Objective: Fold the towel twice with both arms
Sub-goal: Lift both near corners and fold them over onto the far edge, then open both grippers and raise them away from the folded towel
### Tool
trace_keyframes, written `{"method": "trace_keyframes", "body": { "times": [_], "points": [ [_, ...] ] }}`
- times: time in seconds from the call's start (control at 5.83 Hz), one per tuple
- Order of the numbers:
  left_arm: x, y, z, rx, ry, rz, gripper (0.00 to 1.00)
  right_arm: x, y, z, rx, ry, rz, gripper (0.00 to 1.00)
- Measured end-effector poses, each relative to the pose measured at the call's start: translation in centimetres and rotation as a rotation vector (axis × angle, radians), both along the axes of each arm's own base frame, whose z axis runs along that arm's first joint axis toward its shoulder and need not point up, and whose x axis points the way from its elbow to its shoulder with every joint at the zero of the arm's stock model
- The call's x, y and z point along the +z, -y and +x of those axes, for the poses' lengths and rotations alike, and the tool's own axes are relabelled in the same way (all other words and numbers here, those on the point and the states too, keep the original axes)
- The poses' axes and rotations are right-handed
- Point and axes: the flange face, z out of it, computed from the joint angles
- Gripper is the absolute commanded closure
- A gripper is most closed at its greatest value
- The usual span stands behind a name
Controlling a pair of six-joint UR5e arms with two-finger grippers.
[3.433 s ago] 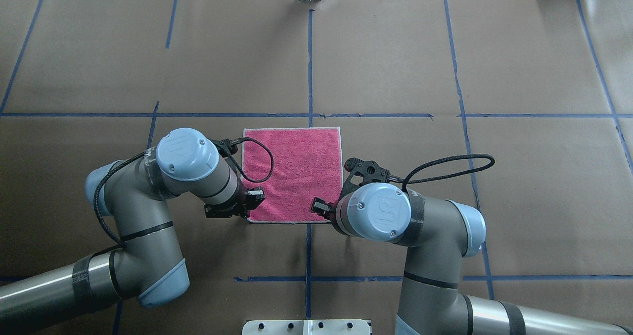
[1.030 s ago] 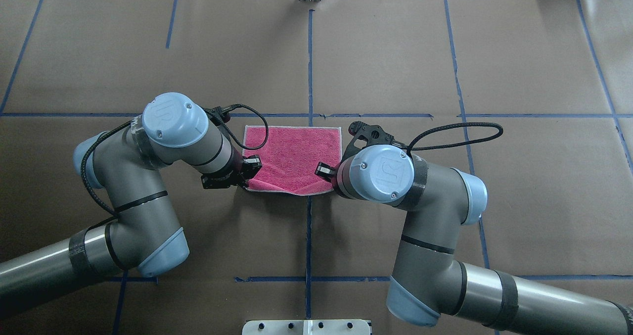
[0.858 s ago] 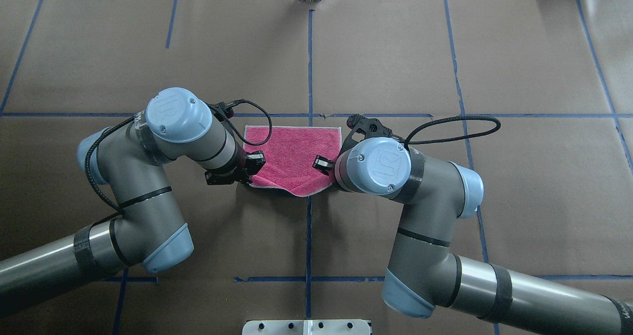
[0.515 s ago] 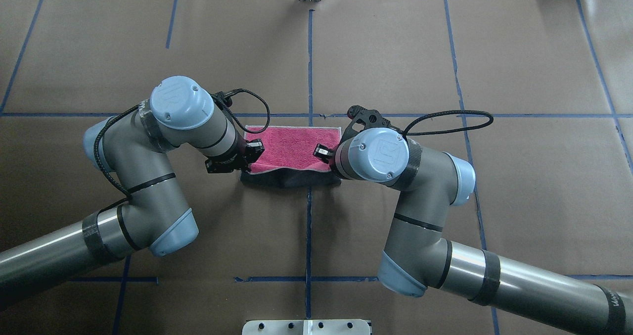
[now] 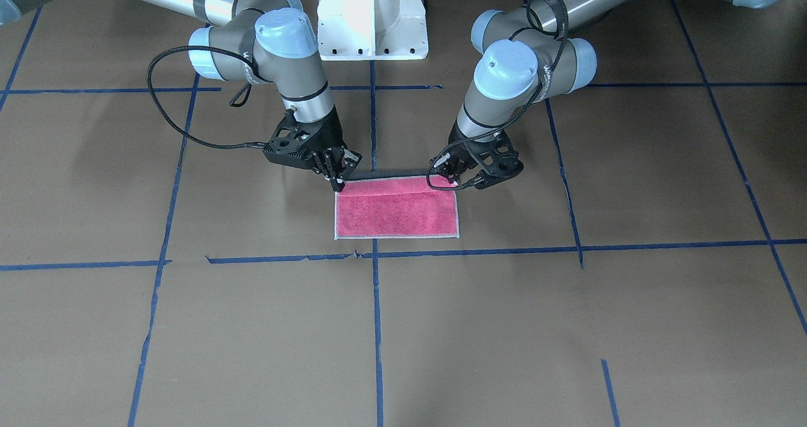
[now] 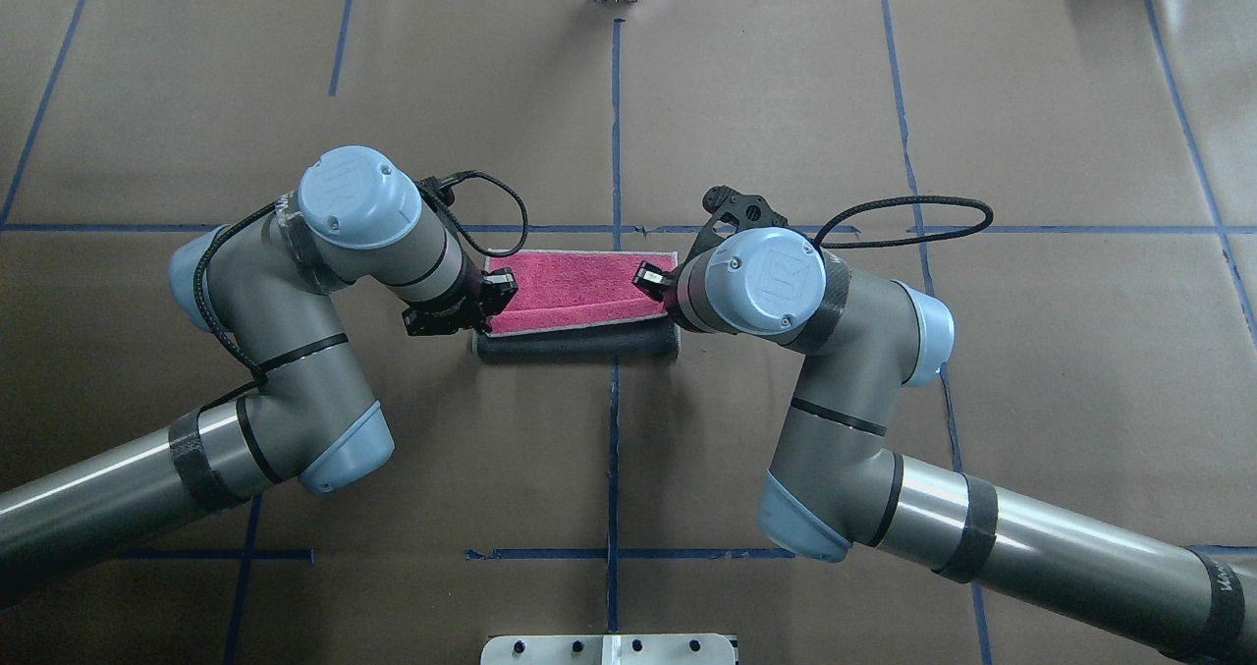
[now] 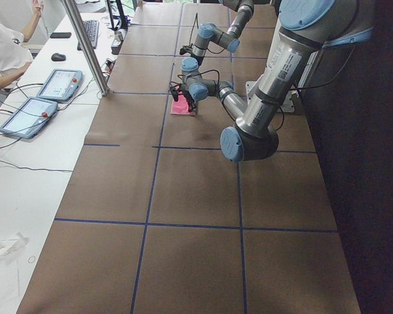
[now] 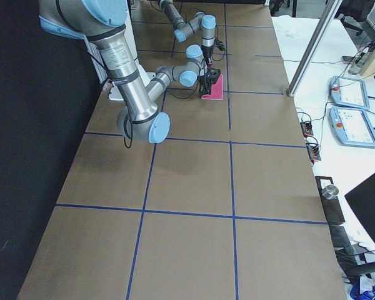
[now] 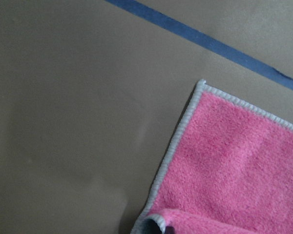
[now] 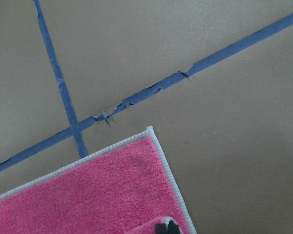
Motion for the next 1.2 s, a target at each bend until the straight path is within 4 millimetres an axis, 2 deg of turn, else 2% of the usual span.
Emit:
{"method": "trace_keyframes", "body": {
  "times": [0.34,0.51,0.69,0.86,1.03,1.2],
  "points": [
    [-1.0,2.0,-1.1,-0.031,-0.008,0.006,0.94,0.0,1.5,0.6,0.022,-0.004,-0.003,0.97],
    [-1.2,3.2,-0.9,-0.043,-0.002,0.003,0.57,0.0,3.4,0.5,0.036,-0.017,-0.014,0.78],
    [-1.1,4.8,0.0,-0.049,0.014,-0.002,0.01,0.0,5.7,0.2,0.046,-0.032,-0.031,0.01],
    [-0.1,6.9,0.6,-0.060,0.025,-0.001,0.00,-0.1,8.1,-0.3,0.053,-0.044,-0.050,0.00],
    [1.2,9.4,-0.2,-0.084,0.028,0.006,0.00,0.2,10.6,-0.7,0.058,-0.063,-0.067,0.00],
    [1.8,11.1,-1.4,-0.097,0.028,0.011,0.00,1.0,13.3,0.2,0.051,-0.084,-0.081,0.00]
  ]
}}
